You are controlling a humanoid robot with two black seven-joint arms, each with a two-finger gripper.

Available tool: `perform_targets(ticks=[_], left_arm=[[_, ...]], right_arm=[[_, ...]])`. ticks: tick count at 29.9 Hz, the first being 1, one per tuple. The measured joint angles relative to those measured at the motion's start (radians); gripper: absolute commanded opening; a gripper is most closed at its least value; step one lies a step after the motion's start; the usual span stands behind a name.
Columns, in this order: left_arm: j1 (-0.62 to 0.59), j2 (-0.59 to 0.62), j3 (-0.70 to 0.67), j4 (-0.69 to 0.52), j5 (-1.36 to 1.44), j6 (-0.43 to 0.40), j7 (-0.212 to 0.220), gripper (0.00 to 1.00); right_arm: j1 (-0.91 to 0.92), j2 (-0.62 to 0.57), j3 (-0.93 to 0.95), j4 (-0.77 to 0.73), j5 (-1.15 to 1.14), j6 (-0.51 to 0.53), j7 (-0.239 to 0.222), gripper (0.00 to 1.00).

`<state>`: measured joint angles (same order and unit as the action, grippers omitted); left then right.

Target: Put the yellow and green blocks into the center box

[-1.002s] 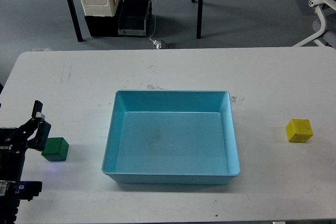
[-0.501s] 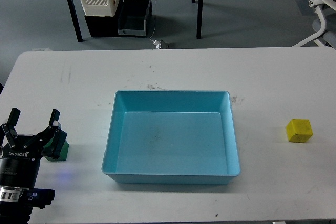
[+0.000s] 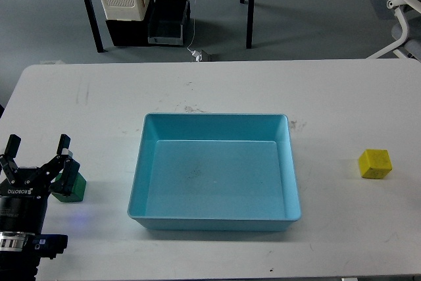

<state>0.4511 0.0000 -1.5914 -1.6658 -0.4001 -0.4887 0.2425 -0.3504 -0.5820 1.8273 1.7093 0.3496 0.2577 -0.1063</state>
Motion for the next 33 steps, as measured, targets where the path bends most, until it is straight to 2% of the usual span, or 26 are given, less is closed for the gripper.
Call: perform_targets(ticks=[5,10,15,20,24,27,33], left_arm=[[-0.001,0.0,0.002,0.0,-0.001,0.0,-0.002,1.0],[-0.005,0.0,0.002,0.0,-0.001,0.0,-0.002,1.0],[-0.014,0.0,0.0,0.003,0.002,0.0,-0.002,1.0],[-0.033,0.0,-0.003,0.015,0.003,0.0,0.0,1.0],[-0.045,0.0,-0.002,0.031,0.003,0.0,0.0,1.0],[-0.048,0.0,0.002,0.041,0.003,0.0,0.002,1.0],[-0.049,0.0,0.004,0.059,0.003,0.0,0.003,1.0]], right_arm=[[0.13,-0.215,-0.097,0.004,-0.168,-0.046,-0.077,1.0],[0.324,-0.327,-0.293,-0.004,-0.335,-0.075,-0.103,1.0],[0.601,-0.418,-0.592,-0.068,-0.441,-0.103,-0.179,1.0],[0.932,-0.465,-0.947,-0.127,-0.597,-0.097,-0.279,1.0],[1.187,-0.498,-1.225,-0.139,-0.723,-0.087,-0.332,1.0],[1.377,-0.502,-1.436,-0.14,-0.831,-0.045,-0.353,1.0],[1.609,-0.494,-1.734,-0.174,-1.049,0.145,-0.358,1.0]])
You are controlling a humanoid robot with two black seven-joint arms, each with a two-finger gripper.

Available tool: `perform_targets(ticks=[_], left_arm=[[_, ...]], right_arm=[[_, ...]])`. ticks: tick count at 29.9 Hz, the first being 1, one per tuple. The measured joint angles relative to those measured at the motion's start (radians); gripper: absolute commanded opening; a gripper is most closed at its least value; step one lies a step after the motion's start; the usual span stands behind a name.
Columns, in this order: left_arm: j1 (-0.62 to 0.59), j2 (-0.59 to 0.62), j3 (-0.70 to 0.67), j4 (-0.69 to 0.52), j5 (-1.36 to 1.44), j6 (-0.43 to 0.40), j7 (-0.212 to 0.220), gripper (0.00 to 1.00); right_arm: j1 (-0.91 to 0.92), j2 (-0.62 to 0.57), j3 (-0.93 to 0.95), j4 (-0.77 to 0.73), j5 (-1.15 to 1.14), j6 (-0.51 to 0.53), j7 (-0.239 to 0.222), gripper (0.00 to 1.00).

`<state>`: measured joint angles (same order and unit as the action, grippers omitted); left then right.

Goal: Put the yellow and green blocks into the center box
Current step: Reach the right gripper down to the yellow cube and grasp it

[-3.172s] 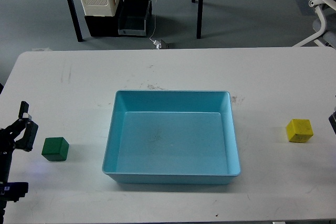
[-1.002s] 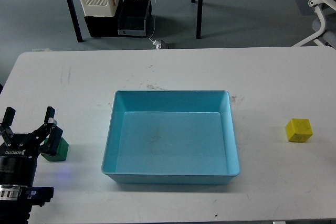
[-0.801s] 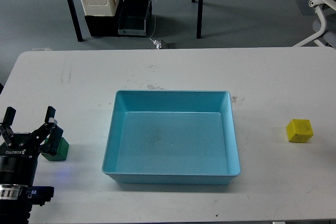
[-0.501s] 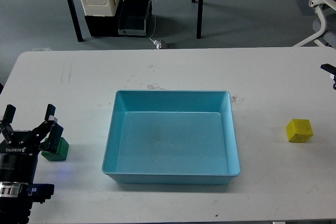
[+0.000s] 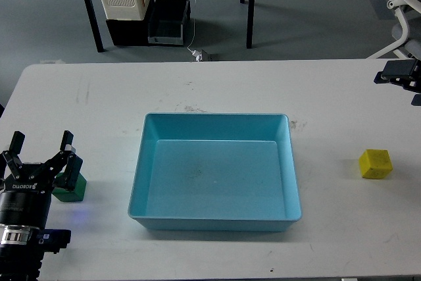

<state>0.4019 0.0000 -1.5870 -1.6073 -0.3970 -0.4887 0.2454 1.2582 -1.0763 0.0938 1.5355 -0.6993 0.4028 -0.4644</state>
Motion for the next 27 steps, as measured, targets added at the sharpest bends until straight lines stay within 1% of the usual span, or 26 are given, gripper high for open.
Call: perform_targets(ticks=[2,5,9,15,21,27], left_arm=[[0.0,0.0,0.001,0.007,0.001,0.0,0.0,1.0],[0.0,0.0,0.001,0.013,0.001,0.0,0.0,1.0],[0.0,0.0,0.001,0.017,0.001,0.0,0.0,1.0],[-0.001,0.0,0.001,0.024,0.001,0.0,0.0,1.0],[-0.003,0.0,0.0,0.041,0.003,0.0,0.0,1.0],[-0.012,0.0,0.002,0.057,0.003,0.0,0.0,1.0]], right_arm=[[0.018,0.017,-0.042,-0.036,-0.029,0.052,0.003,1.0],[0.014,0.063,-0.062,-0.086,-0.048,0.08,0.006,1.0],[-0.022,0.107,-0.066,-0.131,-0.079,0.086,0.007,1.0],[-0.093,0.197,-0.071,-0.172,-0.217,0.086,0.007,1.0],[-0.152,0.211,-0.072,-0.175,-0.308,0.086,0.007,1.0],[-0.2,0.235,-0.072,-0.175,-0.347,0.086,0.007,1.0]])
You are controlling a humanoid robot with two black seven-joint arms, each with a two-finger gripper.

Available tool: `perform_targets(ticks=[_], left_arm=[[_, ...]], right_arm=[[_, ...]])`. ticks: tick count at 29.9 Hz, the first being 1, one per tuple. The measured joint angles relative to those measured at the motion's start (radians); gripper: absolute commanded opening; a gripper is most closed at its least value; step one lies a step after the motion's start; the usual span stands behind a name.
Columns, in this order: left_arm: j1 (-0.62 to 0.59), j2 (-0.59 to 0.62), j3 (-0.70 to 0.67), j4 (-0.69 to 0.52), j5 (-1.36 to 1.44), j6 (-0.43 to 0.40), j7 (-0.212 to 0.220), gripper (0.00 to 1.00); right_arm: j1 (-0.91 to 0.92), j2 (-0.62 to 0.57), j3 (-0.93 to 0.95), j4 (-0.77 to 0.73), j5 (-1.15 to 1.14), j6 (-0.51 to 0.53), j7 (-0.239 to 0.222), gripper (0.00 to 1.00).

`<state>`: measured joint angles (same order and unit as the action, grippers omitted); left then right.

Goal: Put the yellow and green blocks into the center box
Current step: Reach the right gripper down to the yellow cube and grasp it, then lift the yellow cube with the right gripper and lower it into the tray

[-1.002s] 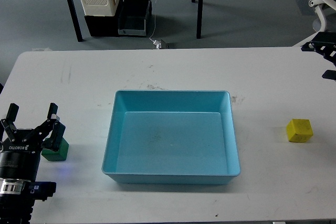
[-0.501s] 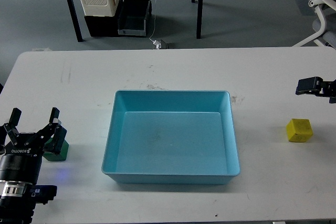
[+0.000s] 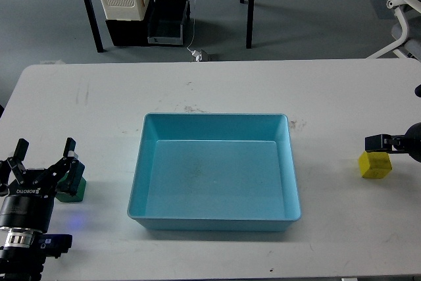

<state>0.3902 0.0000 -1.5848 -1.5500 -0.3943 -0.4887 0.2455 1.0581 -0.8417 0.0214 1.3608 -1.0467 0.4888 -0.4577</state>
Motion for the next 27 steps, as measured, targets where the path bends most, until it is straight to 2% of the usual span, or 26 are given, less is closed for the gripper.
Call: perform_targets(ticks=[19,20,21,25,26,27], left_arm=[[-0.001,0.0,-0.002,0.023,0.001,0.0,-0.003,1.0],[-0.001,0.0,-0.002,0.023,0.001,0.0,-0.003,1.0],[-0.001,0.0,-0.002,0.023,0.001,0.0,-0.003,1.0],[-0.001,0.0,-0.001,0.025,0.001,0.0,-0.003,1.0],[-0.001,0.0,-0.001,0.026,0.001,0.0,-0.003,1.0],[-0.001,0.0,-0.001,0.027,0.001,0.0,-0.003,1.0]], right_arm=[[-0.034,0.121,0.002,-0.08,-0.03,0.0,-0.001,0.99],[-0.036,0.122,0.002,-0.08,-0.035,0.0,-0.001,0.94],[-0.038,0.123,0.002,-0.08,-0.039,0.0,-0.001,0.85],[-0.047,0.124,0.0,-0.077,-0.053,0.0,-0.002,0.42],[-0.049,0.124,0.0,-0.074,-0.065,0.0,-0.004,0.34],[-0.05,0.124,0.0,-0.072,-0.079,0.0,-0.006,0.3]])
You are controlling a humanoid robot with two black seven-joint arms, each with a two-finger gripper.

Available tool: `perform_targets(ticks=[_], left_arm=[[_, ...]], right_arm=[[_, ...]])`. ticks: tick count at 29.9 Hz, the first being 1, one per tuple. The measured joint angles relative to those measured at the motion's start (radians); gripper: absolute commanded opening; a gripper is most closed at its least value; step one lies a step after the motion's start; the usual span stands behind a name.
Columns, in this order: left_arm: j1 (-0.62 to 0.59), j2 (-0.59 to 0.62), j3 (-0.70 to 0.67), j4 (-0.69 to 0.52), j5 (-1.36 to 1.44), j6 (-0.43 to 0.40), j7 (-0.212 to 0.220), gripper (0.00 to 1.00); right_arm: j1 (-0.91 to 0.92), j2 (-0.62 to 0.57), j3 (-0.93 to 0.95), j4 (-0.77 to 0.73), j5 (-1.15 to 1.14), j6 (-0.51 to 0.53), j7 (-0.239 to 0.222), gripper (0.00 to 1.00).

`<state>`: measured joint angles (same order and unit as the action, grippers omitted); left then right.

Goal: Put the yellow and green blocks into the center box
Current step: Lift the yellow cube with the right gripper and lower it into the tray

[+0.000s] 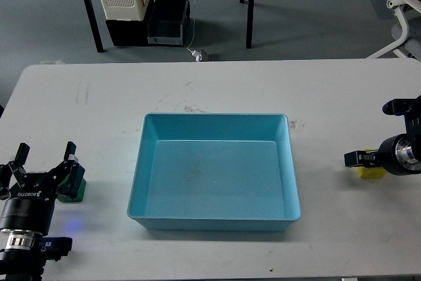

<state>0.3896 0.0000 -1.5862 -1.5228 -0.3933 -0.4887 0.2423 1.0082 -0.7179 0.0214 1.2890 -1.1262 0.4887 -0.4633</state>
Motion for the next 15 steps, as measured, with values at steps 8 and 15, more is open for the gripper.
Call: perform_targets(ticks=[8,15], left_arm=[[0.0,0.0,0.001,0.002,0.001,0.0,0.0,1.0],[0.001,0.0,0.001,0.003,-0.001,0.0,0.0,1.0]], right_arm=[[-0.011,-0.009,0.001,0.023,-0.061,0.0,-0.005,0.0],[0.049,-0.061,0.024,0.161,-0.052,-0.009,-0.018,0.0]])
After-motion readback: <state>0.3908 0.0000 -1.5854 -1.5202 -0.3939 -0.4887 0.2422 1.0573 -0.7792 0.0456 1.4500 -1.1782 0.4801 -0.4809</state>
